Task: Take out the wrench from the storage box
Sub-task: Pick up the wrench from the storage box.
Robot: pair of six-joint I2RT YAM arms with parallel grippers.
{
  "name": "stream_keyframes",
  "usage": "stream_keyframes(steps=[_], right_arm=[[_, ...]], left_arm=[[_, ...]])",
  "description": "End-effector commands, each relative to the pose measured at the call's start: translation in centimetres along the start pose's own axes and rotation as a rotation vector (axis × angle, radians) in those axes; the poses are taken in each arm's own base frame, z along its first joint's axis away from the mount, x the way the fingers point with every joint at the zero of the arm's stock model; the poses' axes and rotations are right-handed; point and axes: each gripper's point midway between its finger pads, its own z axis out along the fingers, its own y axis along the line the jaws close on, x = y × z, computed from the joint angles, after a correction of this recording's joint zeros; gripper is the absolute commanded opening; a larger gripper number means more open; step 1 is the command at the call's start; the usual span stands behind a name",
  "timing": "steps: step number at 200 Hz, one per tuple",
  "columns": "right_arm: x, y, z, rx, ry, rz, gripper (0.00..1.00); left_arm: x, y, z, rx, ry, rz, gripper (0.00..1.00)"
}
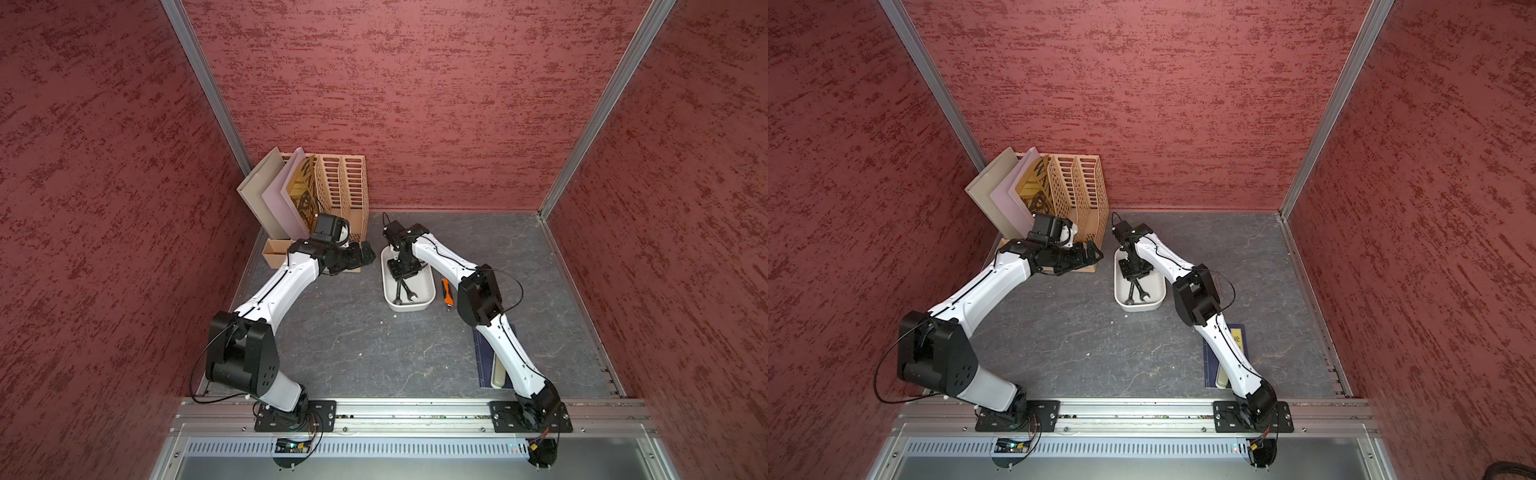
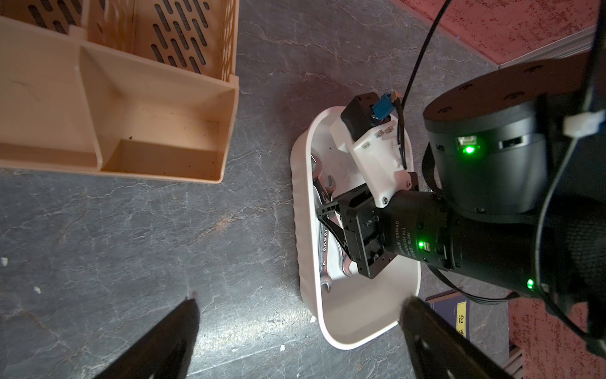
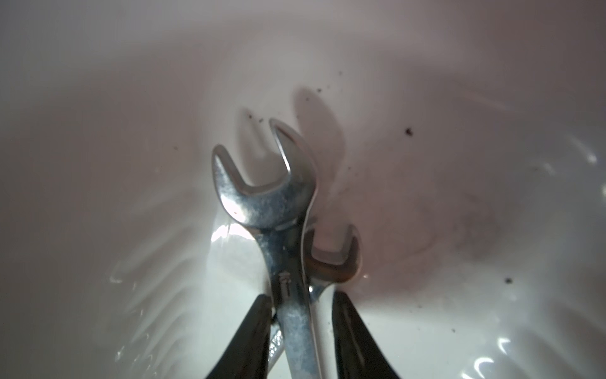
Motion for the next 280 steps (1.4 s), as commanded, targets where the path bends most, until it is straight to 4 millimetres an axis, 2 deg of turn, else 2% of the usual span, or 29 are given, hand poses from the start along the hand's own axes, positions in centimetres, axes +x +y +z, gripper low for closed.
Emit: stream_keyframes(steps=[1,59,113,230,280], right_arm=[[0.1,-0.6,1.3,0.045,-0.006,0.018,0.29],[0.0,-0.8,0.9,0.057,-0.019,0.044,0.19],[-0.7,-0.7,-1.2,0.054,-0.066,0.071,0.15],[-2.6,-0.4,-6.4,0.039,-0.177,0.096,0.14],[-2.6,-0.4,-6.2,0.030,-0.168,0.095,0.14]], left_arm=[[-0.4,-0.3,-0.7,0.019,-0.028,0.004,1.00],[-0.5,-0.4,-0.8,0.024,-0.031,0.004,1.00],[-0.5,-0.5,-0.9,0.028,-0.036,0.005,1.00],[-0.4,-0.6,-1.1,0.037,-0.039,0.005,1.00],[-0.4,-0.7,-1.2,0.040,-0.041,0.007,1.00]])
